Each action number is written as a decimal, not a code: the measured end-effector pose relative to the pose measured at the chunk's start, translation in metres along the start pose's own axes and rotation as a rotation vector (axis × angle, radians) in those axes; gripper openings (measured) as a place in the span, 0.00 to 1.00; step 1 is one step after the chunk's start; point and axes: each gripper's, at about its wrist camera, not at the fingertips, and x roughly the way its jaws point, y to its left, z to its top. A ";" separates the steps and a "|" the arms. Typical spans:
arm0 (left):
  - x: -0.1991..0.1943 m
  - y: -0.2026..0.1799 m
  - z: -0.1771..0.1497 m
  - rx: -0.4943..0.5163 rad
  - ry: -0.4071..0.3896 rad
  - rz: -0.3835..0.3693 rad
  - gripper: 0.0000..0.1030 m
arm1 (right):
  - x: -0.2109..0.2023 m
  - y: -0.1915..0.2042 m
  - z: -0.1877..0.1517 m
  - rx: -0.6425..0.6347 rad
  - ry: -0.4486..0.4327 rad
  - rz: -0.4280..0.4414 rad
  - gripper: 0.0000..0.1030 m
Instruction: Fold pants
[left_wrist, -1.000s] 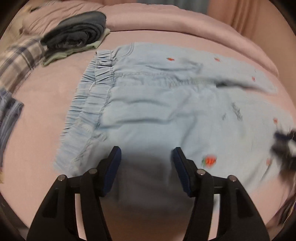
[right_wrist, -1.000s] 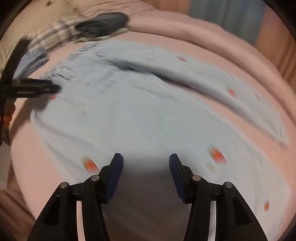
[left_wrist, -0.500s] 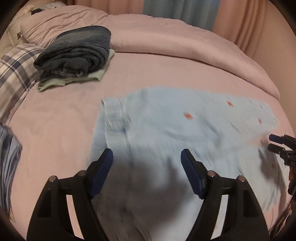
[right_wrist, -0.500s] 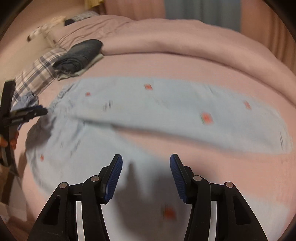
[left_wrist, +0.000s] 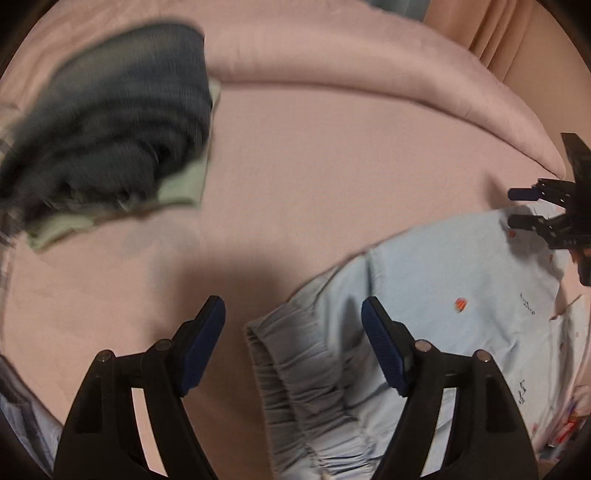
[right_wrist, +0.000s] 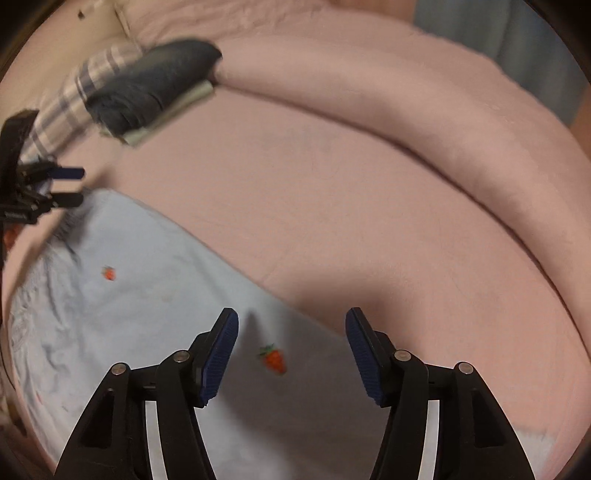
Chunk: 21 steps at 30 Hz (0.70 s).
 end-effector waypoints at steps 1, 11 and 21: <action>0.008 0.005 -0.001 0.000 0.033 -0.021 0.74 | 0.009 -0.003 -0.001 -0.001 0.037 0.024 0.58; 0.003 0.002 0.000 0.047 -0.003 -0.056 0.34 | 0.000 0.027 -0.011 -0.142 0.026 0.017 0.10; 0.019 -0.012 -0.002 0.081 0.044 -0.029 0.64 | 0.021 0.040 -0.014 -0.064 0.098 -0.069 0.09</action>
